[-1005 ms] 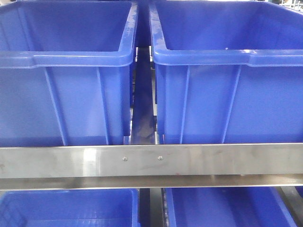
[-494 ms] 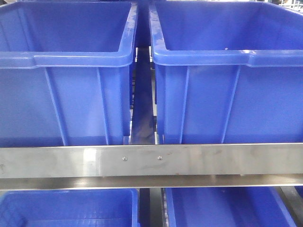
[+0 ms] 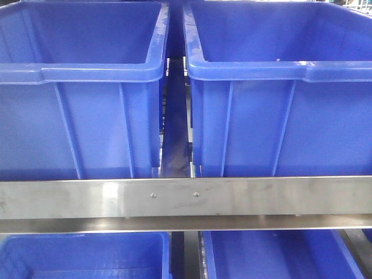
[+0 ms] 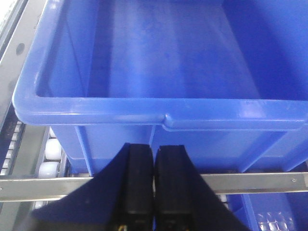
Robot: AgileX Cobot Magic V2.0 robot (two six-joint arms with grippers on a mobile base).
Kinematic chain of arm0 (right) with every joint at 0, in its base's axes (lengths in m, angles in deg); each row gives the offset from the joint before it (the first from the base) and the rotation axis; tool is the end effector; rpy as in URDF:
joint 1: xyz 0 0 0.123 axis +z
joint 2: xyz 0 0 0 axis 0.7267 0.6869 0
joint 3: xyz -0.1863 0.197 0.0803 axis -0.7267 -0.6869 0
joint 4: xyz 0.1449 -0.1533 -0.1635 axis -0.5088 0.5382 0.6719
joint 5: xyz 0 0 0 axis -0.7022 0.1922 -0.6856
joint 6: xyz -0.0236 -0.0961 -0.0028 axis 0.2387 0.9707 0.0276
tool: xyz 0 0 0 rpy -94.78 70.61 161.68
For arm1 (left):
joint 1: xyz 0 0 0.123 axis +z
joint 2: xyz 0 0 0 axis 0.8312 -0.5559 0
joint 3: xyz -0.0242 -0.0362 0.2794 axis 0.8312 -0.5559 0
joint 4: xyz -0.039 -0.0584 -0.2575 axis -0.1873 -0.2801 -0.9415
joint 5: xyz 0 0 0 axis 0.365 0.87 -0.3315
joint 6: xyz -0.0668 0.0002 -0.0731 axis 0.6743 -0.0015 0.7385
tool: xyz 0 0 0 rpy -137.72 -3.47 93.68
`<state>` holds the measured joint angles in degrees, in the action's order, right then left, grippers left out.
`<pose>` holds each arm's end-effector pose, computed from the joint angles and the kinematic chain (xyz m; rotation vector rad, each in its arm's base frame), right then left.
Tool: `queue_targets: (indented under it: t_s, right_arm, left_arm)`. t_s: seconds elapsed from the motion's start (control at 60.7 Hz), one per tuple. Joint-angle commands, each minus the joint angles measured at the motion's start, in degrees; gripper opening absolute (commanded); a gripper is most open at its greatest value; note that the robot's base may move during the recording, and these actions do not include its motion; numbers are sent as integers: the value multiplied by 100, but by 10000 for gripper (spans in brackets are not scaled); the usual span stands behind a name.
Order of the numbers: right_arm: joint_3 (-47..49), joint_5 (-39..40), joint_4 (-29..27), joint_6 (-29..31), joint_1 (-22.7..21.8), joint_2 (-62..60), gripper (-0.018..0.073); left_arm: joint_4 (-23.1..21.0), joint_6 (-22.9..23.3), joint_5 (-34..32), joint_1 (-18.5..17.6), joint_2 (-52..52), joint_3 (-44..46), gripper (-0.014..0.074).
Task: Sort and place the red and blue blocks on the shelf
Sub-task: 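Raise both empty grippers up out of the bins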
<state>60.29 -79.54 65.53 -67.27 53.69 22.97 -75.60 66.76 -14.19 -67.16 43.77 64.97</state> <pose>0.1408 0.0184 0.2679 -0.0110 1.9101 0.1734 0.1318 -0.0230 0.2745 0.0405 1.9505 -0.1901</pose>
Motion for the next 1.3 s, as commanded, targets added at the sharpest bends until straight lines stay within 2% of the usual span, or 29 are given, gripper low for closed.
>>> queue_targets:
  t_s: [0.0,0.972,1.17,1.285]
  right_arm:
    - [165,386,51,11,-26,-9,68]
    - [165,358,51,11,-26,-18,68]
    - [84,492,176,16,-79,-626,68]
    - [-400,675,171,16,-79,-1264,68]
  left_arm:
    - [35,4,-489,7,-3,159,139]
    - [35,4,-489,7,-3,159,138]
    - [35,4,-489,7,-3,159,138]
    - [35,4,-489,7,-3,159,138]
